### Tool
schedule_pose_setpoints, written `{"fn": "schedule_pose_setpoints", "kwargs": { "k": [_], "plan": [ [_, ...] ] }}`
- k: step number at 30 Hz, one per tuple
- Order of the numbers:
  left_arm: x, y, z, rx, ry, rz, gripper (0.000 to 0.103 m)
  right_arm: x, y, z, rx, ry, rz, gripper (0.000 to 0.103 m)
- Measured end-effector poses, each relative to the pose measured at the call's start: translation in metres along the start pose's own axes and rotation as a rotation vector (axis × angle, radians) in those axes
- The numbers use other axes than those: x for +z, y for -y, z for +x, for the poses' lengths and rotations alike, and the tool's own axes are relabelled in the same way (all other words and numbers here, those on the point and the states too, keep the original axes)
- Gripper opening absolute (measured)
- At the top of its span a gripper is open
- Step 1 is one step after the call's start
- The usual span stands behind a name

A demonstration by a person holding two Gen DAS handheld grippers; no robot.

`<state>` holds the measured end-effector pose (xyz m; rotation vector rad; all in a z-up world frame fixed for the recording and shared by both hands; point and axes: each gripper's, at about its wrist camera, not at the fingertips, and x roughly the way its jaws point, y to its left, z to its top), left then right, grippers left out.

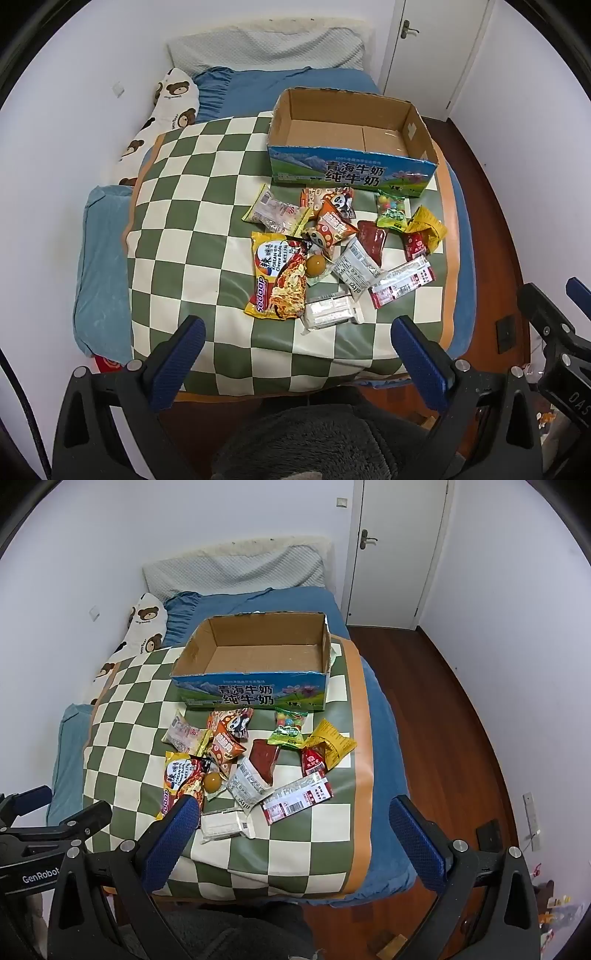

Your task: Organize snacks

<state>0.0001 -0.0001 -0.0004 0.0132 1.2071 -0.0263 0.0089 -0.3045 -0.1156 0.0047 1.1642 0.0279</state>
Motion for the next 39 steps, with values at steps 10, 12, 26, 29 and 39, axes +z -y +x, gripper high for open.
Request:
{"fn": "schedule_pose_setpoints", "kwargs": {
  "k": [10,12,26,29,39],
  "plan": [
    [0.000,-0.001,0.003,-0.004,-0.005,0.003,0.103,0.003,0.000,0.003,0.006,-0.004,0.005,0.103],
    [0.000,0.001,0.001,0.002,-0.002,-0.005,0.103,0.003,0.000,0.003,0.006,-0.005,0.004,0.103],
    [0.003,-0.010,-0.002,0.004,0.004,-0.005,0.103,0.006,-0.002,0.006,0.005,-0.009,0.004,0.103],
    [0.004,-0.009,-0.001,0.005,0.001,-0.003,0.103,0.005,-0.002,0.006,0.006,-0.011,0.006,0.103],
    [0.008,-0.007,0.001,0.006,0.000,-0.007,0.103,0.006,-0.003,0.007,0.007,-0.015,0.007,0.103]
  ]
}}
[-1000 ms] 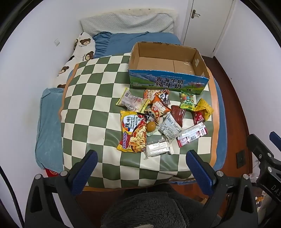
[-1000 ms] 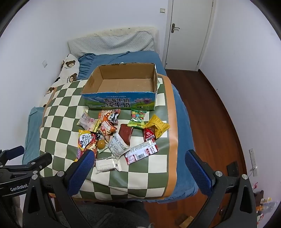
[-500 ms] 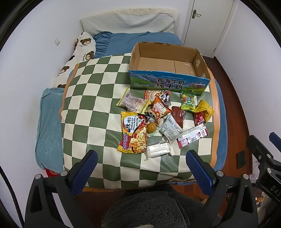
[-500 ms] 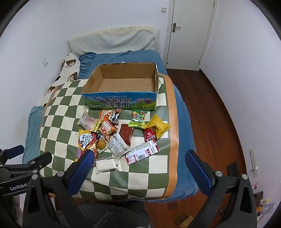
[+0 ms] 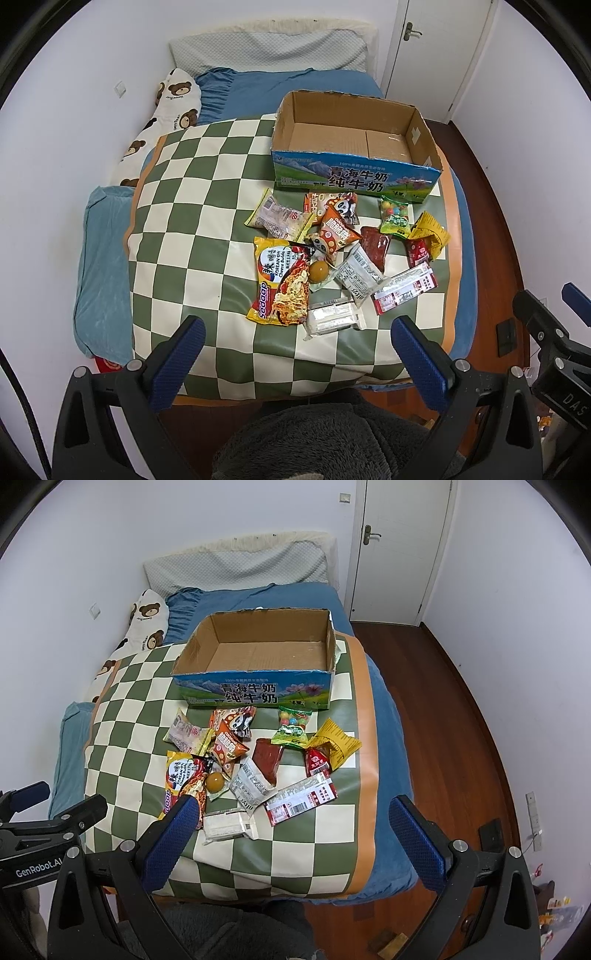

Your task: Organize snacks

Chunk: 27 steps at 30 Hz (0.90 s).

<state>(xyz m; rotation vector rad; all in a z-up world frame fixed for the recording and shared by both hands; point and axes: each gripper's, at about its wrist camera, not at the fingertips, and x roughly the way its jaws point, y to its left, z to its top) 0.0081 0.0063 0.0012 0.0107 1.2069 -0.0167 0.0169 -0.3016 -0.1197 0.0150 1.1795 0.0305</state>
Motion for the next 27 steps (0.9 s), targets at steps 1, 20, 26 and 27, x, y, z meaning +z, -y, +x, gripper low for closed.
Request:
{"fn": "schedule_pose_setpoints", "kwargs": {
  "k": [1,20,26,27],
  "plan": [
    [0.000,0.000,0.000,0.001,0.000,0.001,0.103,-0.002,-0.001,0.002,0.000,-0.001,0.001,0.103],
    [0.001,0.000,0.000,-0.002,0.003,-0.002,0.103,-0.011,-0.006,-0.006,0.005,-0.007,0.000,0.103],
    [0.001,0.000,0.000,-0.002,0.005,0.000,0.103,-0.013,-0.006,-0.007,0.003,-0.007,-0.002,0.103],
    [0.001,0.000,0.000,-0.002,0.005,-0.001,0.103,-0.011,-0.005,-0.007,0.005,-0.008,-0.002,0.103]
  ]
}}
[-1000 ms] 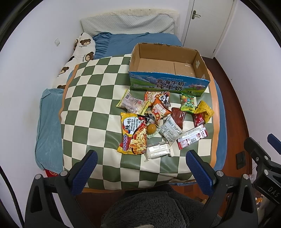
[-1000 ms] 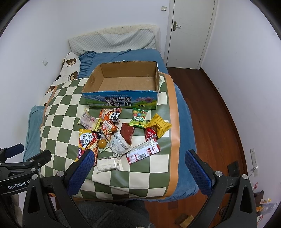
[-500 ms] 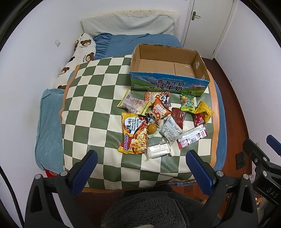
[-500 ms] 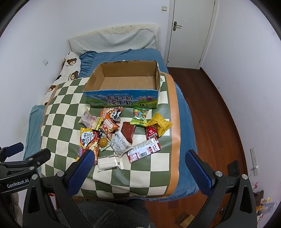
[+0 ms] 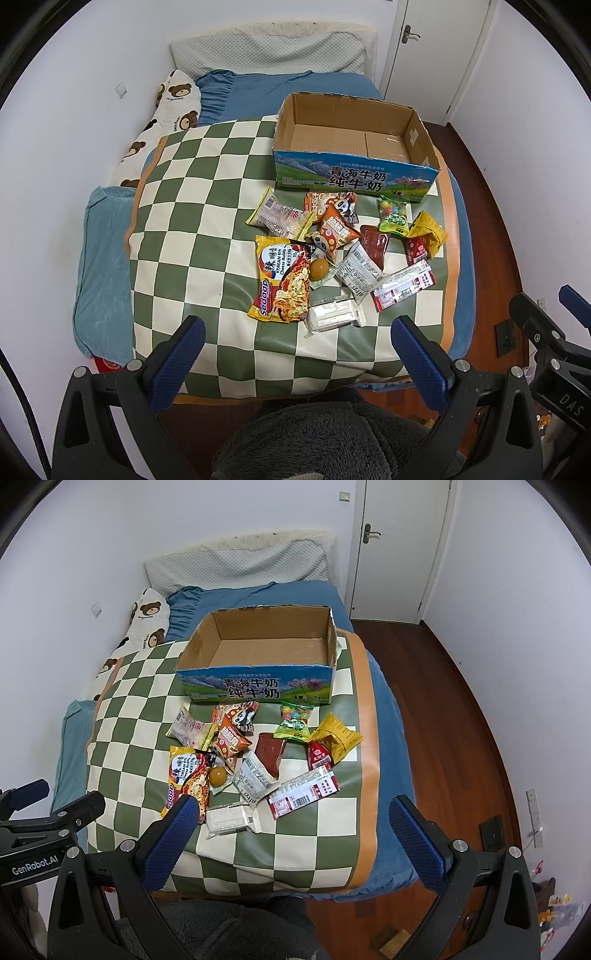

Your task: Organize snacks

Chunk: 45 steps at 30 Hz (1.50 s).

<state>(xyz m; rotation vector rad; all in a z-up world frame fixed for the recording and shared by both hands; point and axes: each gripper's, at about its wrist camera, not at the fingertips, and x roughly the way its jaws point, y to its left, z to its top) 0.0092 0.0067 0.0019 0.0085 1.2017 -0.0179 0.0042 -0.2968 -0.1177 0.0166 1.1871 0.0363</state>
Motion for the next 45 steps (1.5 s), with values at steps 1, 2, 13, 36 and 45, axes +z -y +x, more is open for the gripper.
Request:
{"fn": "schedule_pose_setpoints", "kwargs": {
  "k": [1,2,13,36,45],
  "plan": [
    [0.000,0.000,0.000,0.000,0.000,-0.001,0.103,0.000,0.000,0.000,0.000,0.000,0.000,0.103],
    [-0.001,0.001,0.000,-0.001,0.000,-0.001,0.103,0.000,0.000,0.000,0.000,-0.001,-0.001,0.103],
    [0.005,-0.002,-0.006,0.006,0.005,0.000,0.103,-0.004,0.003,-0.003,0.026,-0.016,0.016,0.103],
    [0.027,-0.035,0.084,0.180,0.003,-0.033,0.103,0.003,-0.011,0.056,0.067,-0.034,0.000,0.103],
    [0.033,-0.049,0.214,0.168,-0.200,0.042,0.103,0.003,-0.050,0.181,0.073,-0.130,-0.122,0.099]
  ]
}}
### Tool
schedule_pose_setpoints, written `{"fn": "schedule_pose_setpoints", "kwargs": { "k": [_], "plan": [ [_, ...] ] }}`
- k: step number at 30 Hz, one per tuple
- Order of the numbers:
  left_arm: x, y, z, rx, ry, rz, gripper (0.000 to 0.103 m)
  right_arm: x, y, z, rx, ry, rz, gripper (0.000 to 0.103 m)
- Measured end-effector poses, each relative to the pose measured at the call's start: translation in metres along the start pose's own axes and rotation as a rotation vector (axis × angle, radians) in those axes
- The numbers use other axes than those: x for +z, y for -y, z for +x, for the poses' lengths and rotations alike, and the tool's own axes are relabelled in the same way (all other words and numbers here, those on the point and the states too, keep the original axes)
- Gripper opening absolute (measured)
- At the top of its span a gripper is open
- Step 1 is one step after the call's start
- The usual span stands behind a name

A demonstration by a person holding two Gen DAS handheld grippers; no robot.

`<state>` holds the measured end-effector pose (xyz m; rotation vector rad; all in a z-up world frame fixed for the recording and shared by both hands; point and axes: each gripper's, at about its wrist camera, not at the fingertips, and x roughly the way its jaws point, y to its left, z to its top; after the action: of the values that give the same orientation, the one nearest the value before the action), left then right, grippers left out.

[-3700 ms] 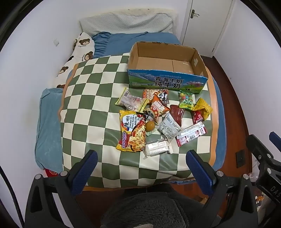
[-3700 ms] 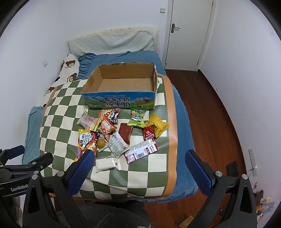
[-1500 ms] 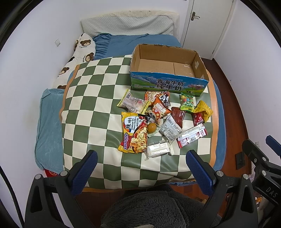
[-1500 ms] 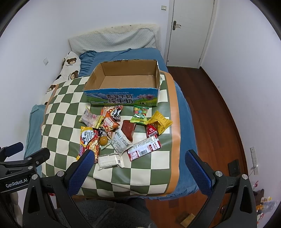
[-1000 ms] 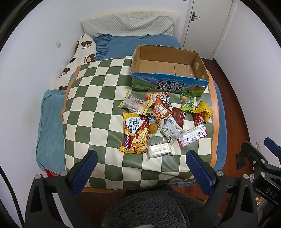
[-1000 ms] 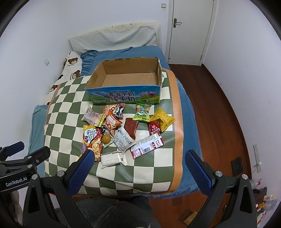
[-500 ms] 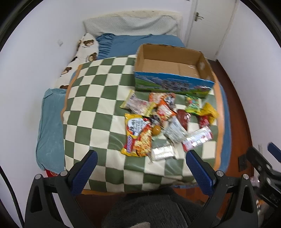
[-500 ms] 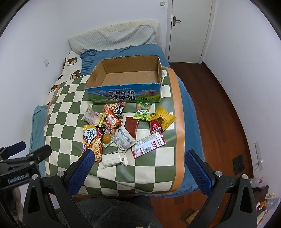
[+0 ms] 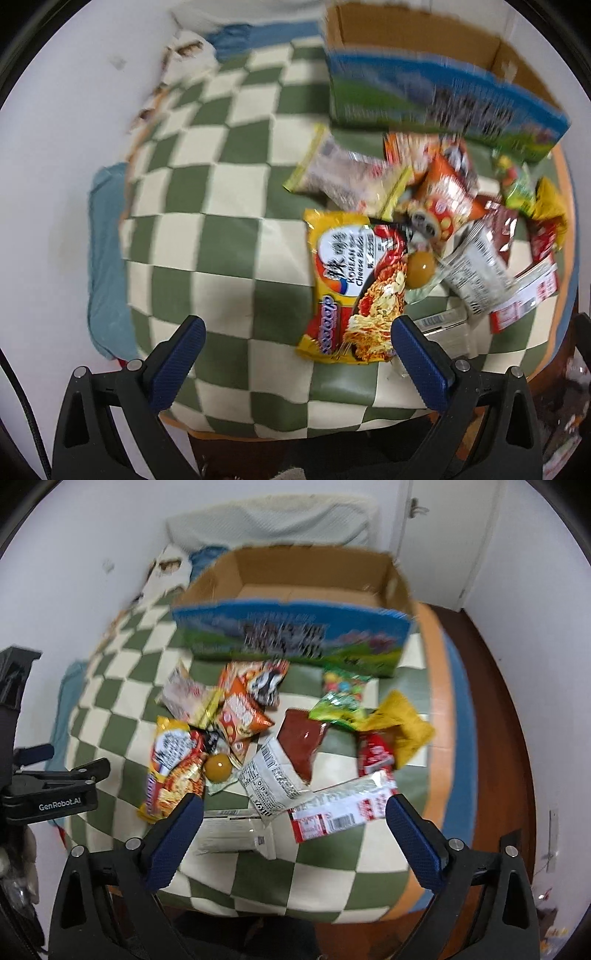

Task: Organize snacks
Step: 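Grasp the yellow Buldak noodle pack with left tool while right tool grasps white bread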

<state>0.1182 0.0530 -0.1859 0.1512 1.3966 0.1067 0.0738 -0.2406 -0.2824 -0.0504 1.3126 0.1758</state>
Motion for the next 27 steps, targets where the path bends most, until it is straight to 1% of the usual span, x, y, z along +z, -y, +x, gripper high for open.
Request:
{"fn": "schedule_pose_setpoints", "kwargs": {
  "k": [2,3,4,5,6,7,10,11,12,13,14,15,16,18,19,20,22,23,25,26,27],
  "plan": [
    [0.006,0.007,0.024,-0.004,-0.047,0.020,0.103,0.002,-0.007,0.024,0.001,-0.029,-0.030,0.098],
    [0.011,0.011,0.041,-0.022,-0.087,0.031,0.103,0.003,-0.009,0.038,0.003,-0.070,-0.031,0.098],
    [0.013,0.014,0.050,-0.026,-0.114,0.036,0.103,0.002,-0.008,0.051,0.008,-0.118,-0.001,0.098],
    [0.016,0.017,0.062,-0.038,-0.148,0.036,0.103,0.000,-0.005,0.065,0.023,-0.179,0.059,0.098],
    [0.020,0.020,0.074,-0.067,-0.179,0.028,0.103,-0.004,0.000,0.075,0.051,-0.221,0.117,0.098],
    [0.023,0.022,0.085,-0.086,-0.204,0.016,0.103,-0.010,0.005,0.087,0.089,-0.267,0.202,0.098],
    [0.027,0.029,0.104,-0.138,-0.245,-0.006,0.103,-0.039,0.015,0.119,0.198,-0.379,0.452,0.098],
    [0.028,0.031,0.108,-0.149,-0.253,-0.009,0.102,-0.050,0.015,0.130,0.234,-0.407,0.532,0.096],
    [0.028,0.035,0.114,-0.156,-0.269,-0.011,0.099,-0.059,0.014,0.139,0.260,-0.419,0.587,0.092],
    [0.029,0.037,0.117,-0.169,-0.275,-0.009,0.093,-0.067,0.011,0.148,0.286,-0.431,0.639,0.090],
    [0.029,0.042,0.122,-0.184,-0.280,0.000,0.090,-0.076,0.008,0.159,0.317,-0.438,0.703,0.086],
    [0.030,0.044,0.124,-0.180,-0.277,0.005,0.088,-0.081,0.005,0.166,0.328,-0.439,0.732,0.083],
    [0.031,0.045,0.127,-0.171,-0.266,0.011,0.083,-0.085,0.001,0.172,0.338,-0.441,0.758,0.081],
    [0.032,0.047,0.129,-0.171,-0.245,0.034,0.082,-0.093,-0.007,0.187,0.365,-0.433,0.810,0.074],
    [0.033,0.047,0.130,-0.172,-0.239,0.040,0.080,-0.094,-0.010,0.193,0.366,-0.432,0.819,0.073],
    [0.030,0.044,0.128,-0.168,-0.225,0.057,0.080,-0.096,-0.013,0.198,0.345,-0.439,0.819,0.070],
    [0.024,0.036,0.127,-0.134,-0.207,0.091,0.080,-0.098,-0.018,0.204,0.344,-0.421,0.806,0.070],
    [0.018,0.030,0.127,-0.107,-0.196,0.114,0.080,-0.096,-0.023,0.204,0.331,-0.416,0.762,0.069],
    [0.008,0.022,0.129,-0.079,-0.194,0.135,0.080,-0.090,-0.032,0.199,0.289,-0.419,0.669,0.062],
    [0.001,0.014,0.131,-0.068,-0.196,0.138,0.080,-0.085,-0.039,0.196,0.252,-0.417,0.584,0.059],
    [-0.003,0.009,0.132,-0.068,-0.197,0.137,0.080,-0.081,-0.045,0.194,0.228,-0.417,0.522,0.058]
  ]
}}
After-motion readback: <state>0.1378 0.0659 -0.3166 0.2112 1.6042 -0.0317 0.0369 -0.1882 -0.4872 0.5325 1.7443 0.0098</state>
